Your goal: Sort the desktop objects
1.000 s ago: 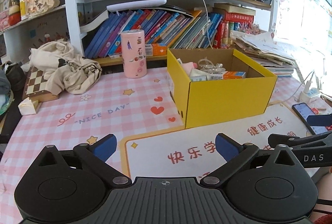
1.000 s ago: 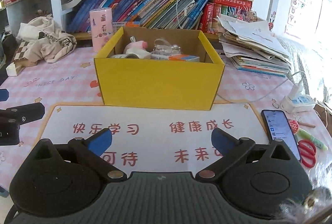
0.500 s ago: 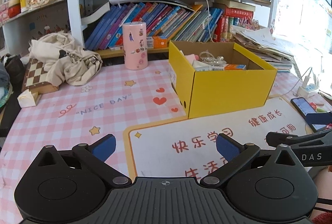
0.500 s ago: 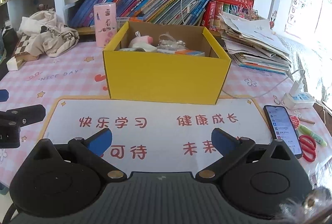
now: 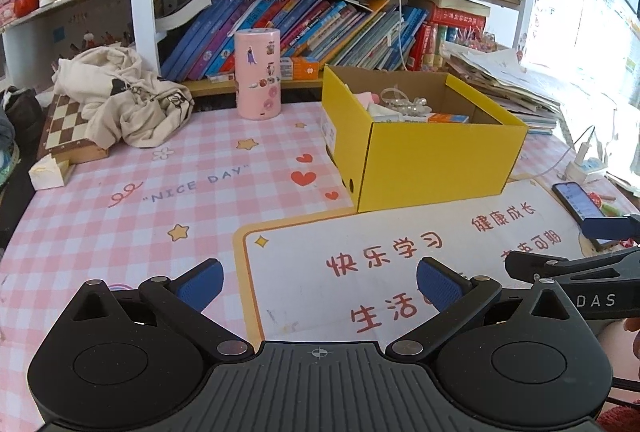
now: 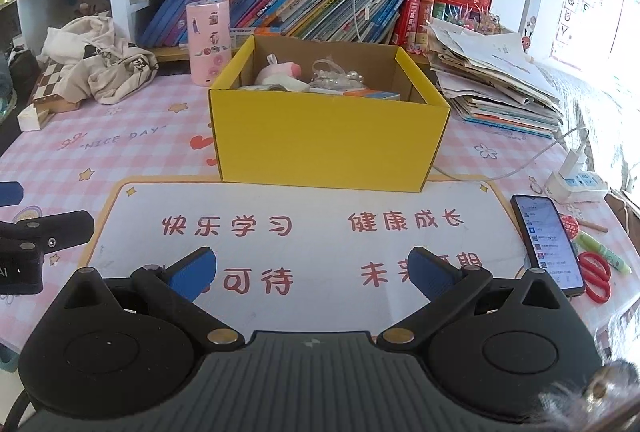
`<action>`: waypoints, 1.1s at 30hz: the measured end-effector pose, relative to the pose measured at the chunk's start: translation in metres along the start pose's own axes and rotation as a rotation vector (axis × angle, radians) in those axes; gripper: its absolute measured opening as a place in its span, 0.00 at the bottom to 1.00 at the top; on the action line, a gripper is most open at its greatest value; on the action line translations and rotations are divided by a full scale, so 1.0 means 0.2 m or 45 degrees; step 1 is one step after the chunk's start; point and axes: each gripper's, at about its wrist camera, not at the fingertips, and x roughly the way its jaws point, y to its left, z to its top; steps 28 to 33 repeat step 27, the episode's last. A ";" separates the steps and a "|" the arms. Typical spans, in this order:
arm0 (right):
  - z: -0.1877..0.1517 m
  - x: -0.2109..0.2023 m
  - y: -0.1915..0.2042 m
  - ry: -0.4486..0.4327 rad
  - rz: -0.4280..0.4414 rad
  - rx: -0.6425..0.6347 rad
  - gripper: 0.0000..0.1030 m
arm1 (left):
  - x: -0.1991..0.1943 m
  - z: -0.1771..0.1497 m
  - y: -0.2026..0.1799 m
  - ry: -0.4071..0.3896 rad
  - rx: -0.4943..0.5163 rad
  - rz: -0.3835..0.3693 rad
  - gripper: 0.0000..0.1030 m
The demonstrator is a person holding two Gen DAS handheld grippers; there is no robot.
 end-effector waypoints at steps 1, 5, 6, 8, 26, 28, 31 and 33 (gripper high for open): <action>0.00 0.00 0.00 0.000 0.001 -0.002 1.00 | 0.00 0.00 0.00 -0.001 0.001 -0.001 1.00; -0.01 -0.01 0.02 0.000 -0.003 -0.001 1.00 | -0.01 0.00 0.01 -0.002 0.002 -0.002 1.00; -0.01 -0.01 0.03 0.000 -0.003 -0.001 1.00 | -0.01 0.00 0.01 -0.001 0.002 -0.002 1.00; -0.01 -0.01 0.03 0.001 -0.003 -0.001 1.00 | -0.01 0.00 0.02 0.001 0.000 -0.003 1.00; 0.01 0.01 0.05 0.009 -0.012 -0.025 1.00 | -0.01 0.00 0.02 -0.011 -0.029 -0.052 1.00; 0.01 0.01 0.05 0.011 -0.014 -0.025 1.00 | -0.01 0.00 0.02 -0.014 -0.032 -0.053 1.00; 0.01 0.01 0.05 0.011 -0.014 -0.025 1.00 | -0.01 0.00 0.02 -0.014 -0.032 -0.053 1.00; 0.01 0.01 0.05 0.011 -0.014 -0.025 1.00 | -0.01 0.00 0.02 -0.014 -0.032 -0.053 1.00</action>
